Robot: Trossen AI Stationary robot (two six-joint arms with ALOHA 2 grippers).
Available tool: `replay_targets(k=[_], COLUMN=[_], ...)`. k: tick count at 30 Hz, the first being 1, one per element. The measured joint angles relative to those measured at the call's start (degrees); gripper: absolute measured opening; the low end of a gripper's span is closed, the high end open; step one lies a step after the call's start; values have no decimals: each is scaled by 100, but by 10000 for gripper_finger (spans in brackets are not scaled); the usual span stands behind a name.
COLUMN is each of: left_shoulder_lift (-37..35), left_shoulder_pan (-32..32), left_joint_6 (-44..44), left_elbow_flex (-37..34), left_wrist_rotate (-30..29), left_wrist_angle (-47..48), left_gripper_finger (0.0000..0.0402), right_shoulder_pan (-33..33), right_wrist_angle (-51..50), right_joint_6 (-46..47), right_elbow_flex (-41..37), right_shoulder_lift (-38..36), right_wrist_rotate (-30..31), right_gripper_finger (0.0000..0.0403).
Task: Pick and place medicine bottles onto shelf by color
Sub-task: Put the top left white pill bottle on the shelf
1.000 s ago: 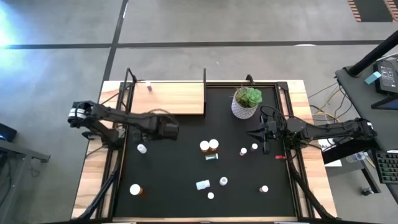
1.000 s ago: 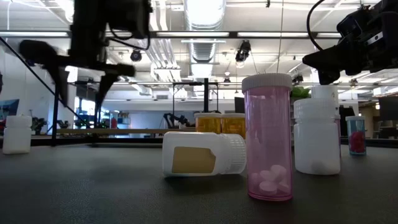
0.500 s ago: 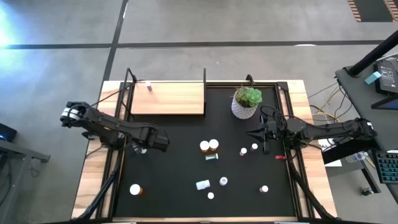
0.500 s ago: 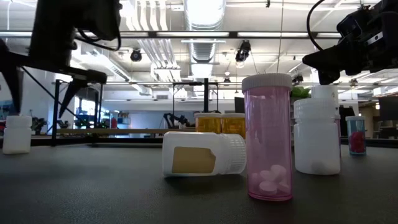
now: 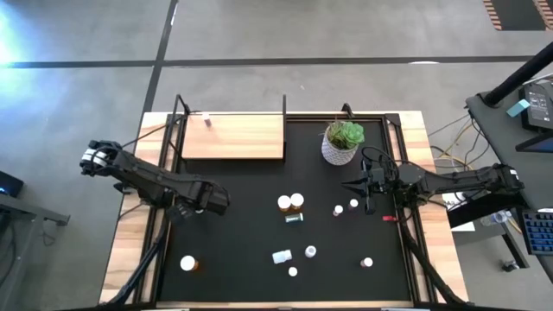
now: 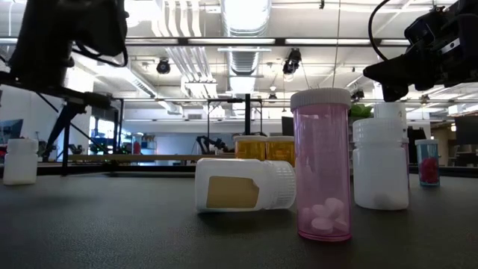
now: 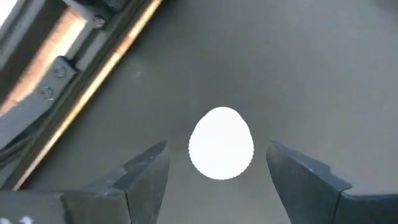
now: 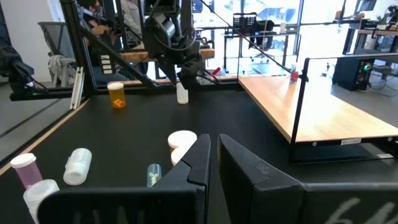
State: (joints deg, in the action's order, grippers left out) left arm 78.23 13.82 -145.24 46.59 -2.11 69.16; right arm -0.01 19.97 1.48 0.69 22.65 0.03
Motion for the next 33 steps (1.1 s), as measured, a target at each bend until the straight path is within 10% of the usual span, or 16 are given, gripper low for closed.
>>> replay_targets(k=[33], left_shoulder_lift=[37], left_shoulder_pan=[-12], left_joint_6=[97], left_elbow_flex=[-97], left_wrist_rotate=[-451], left_wrist_angle=[-716], left_gripper_finger=[126], right_shoulder_pan=[0], right_wrist_angle=[0], right_joint_6=[2], right_elbow_flex=[1], right_shoulder_lift=[0], right_wrist_rotate=[0], right_gripper_finger=[22])
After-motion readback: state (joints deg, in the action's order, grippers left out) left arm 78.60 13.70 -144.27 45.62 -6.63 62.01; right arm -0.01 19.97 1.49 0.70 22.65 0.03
